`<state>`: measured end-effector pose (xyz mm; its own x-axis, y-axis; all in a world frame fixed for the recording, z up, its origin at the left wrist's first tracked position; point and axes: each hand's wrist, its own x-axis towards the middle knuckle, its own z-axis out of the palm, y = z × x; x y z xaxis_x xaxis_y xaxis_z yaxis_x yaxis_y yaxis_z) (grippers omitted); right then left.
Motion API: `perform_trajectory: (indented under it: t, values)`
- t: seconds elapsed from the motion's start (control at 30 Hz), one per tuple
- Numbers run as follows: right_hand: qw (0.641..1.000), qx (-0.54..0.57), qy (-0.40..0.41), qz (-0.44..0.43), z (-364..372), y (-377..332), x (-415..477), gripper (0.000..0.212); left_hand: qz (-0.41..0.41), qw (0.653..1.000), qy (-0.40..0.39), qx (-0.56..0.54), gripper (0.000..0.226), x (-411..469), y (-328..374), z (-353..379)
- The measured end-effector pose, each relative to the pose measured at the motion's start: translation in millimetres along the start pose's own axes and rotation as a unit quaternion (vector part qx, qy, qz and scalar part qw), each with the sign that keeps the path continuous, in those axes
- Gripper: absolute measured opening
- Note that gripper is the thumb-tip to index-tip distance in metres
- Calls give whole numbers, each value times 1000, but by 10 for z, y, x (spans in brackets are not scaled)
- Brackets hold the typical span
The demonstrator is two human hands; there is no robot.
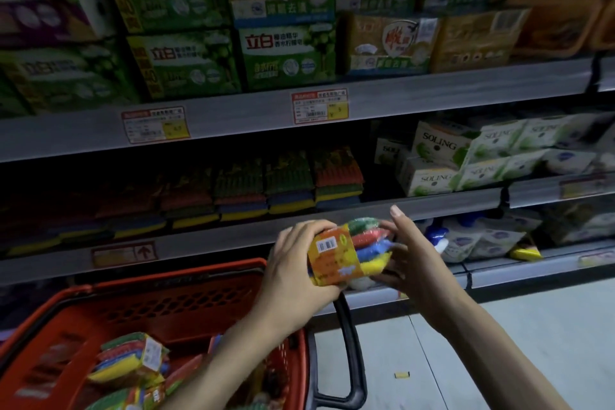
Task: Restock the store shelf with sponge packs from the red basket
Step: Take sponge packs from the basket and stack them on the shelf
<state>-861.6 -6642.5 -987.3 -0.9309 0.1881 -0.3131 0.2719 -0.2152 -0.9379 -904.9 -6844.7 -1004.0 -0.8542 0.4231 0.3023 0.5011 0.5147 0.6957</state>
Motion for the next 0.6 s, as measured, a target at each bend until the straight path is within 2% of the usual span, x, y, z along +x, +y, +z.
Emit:
perform_trajectory:
  t: [0.07,0.13,0.27,0.37,0.47,0.53,0.6]
  values:
    - [999,-8,-40,25,2,-6,-44,57,70,989,8,131,89,-9,-16,-63]
    - [998,-9,-61,34,14,-1,-62,56,124,970,3,210,95,-33,-44,-94]
    - [996,18,-77,38,18,23,-50,59,144,962,15,232,93,-96,-92,-115]
    - [997,38,-62,26,13,11,-43,52,117,972,24,203,90,-107,-91,-125]
    - [997,76,-24,6,-49,18,-7,59,56,990,24,126,94,-84,-31,-128]
    - [995,95,-6,-16,-118,6,3,69,-20,1000,15,-5,92,-45,48,-131]
    - [994,106,6,-39,-184,-20,3,70,-122,979,16,-162,87,18,119,-124]
